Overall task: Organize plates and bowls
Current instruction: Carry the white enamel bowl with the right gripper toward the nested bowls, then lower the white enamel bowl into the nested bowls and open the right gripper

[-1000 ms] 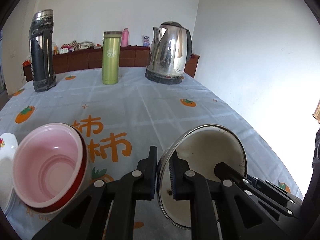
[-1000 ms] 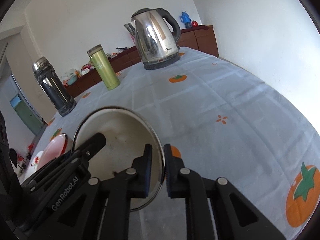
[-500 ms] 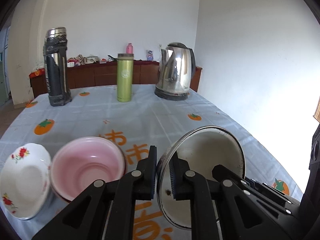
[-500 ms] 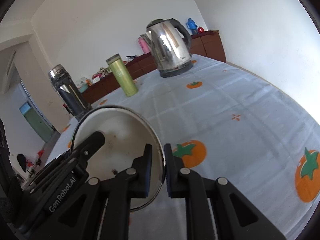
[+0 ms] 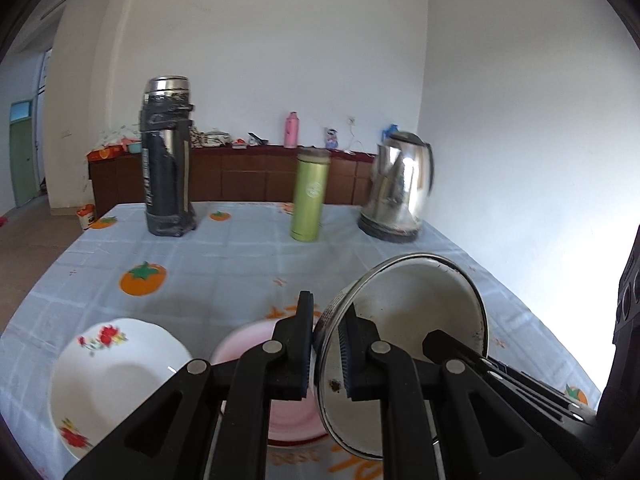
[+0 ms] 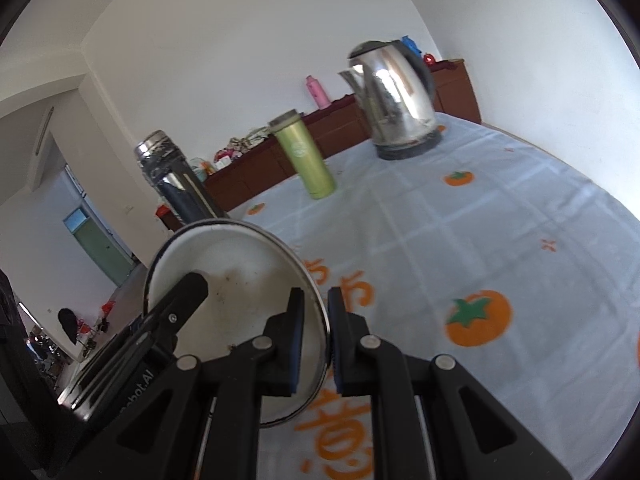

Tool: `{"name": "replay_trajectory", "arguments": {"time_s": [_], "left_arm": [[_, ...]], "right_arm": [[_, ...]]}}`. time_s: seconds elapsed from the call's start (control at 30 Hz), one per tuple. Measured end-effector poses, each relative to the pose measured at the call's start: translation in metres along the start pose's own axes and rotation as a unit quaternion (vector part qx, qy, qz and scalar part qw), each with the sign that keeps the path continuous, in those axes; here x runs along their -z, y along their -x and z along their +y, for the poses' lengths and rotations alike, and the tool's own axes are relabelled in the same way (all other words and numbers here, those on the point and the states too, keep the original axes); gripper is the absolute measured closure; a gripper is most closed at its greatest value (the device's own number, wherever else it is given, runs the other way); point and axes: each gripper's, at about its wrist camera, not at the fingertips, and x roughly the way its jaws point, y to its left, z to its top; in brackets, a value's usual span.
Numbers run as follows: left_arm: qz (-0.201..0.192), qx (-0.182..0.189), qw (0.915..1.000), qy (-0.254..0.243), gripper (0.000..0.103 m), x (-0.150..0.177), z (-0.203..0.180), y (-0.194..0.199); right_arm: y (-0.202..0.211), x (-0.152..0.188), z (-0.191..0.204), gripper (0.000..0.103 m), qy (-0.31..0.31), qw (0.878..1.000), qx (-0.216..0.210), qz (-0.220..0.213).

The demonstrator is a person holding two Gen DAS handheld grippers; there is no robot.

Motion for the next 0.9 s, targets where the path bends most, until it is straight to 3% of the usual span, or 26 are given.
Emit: {"name": "replay_trajectory", "arguments": {"time_s": [0.3,0.63,0.9], "left_arm": [[0.020,-0.029,0.9994,0.005,0.089,-0.009,0.040,-0.011],[0.083,-0.056,0.9949,-0.003,0.088,0.004,0.052,-0.040],[0.110,-0.061,0.9920,-0.001,0.088,0.012,0.052,-0.054]], "right_arm": [[-0.037,0.005,0.029,0.091,-0.024,0.999,-0.031,0.030],[-0.065,0.020,0.025,0.091,-0.037,0.996,-0.026,0.077],[-0.074,0.023,0.015,0.091,-0.047,0.994,-0.016,0.097]]}}
